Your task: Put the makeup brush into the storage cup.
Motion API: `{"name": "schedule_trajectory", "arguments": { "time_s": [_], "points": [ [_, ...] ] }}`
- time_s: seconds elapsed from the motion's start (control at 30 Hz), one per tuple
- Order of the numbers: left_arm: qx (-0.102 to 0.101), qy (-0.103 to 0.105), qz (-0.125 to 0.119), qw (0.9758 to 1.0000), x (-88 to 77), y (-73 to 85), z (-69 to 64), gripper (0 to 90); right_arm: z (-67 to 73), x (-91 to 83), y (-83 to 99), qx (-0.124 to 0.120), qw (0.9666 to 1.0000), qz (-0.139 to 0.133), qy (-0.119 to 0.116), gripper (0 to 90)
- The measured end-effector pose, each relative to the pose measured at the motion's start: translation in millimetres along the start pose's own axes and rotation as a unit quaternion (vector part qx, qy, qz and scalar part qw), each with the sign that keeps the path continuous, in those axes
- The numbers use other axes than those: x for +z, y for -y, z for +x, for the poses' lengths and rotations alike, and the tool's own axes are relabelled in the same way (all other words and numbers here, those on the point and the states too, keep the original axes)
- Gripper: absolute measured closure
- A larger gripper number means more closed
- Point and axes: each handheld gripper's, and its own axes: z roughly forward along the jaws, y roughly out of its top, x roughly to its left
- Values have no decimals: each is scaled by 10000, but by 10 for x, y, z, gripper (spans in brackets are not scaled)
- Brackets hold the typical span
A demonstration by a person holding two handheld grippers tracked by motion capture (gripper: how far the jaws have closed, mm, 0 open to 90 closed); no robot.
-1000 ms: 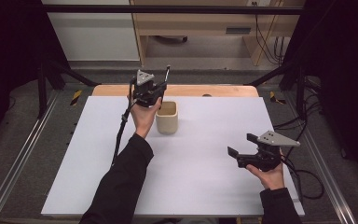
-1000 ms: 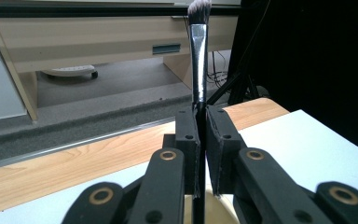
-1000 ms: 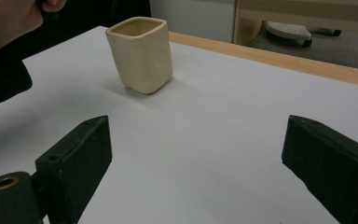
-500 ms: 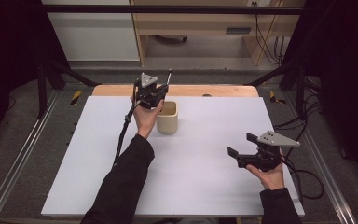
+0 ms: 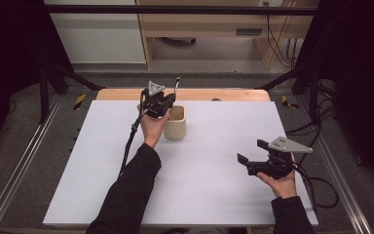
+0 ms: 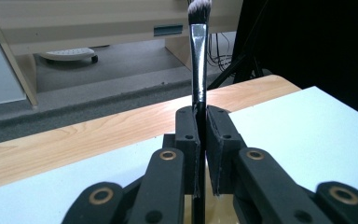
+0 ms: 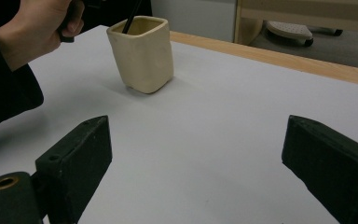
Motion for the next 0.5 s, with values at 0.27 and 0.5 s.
{"name": "schedule_trajectory", "arguments": {
  "time_s": [0.27, 0.5],
  "points": [
    [31, 29, 86, 10000, 32, 126, -2, 841, 6, 4, 0, 4, 10000, -1, -7, 86],
    [46, 40, 138, 9999, 20, 219, 5, 841, 8, 4, 1, 2, 10000, 3, -5, 86]
  ]
}}
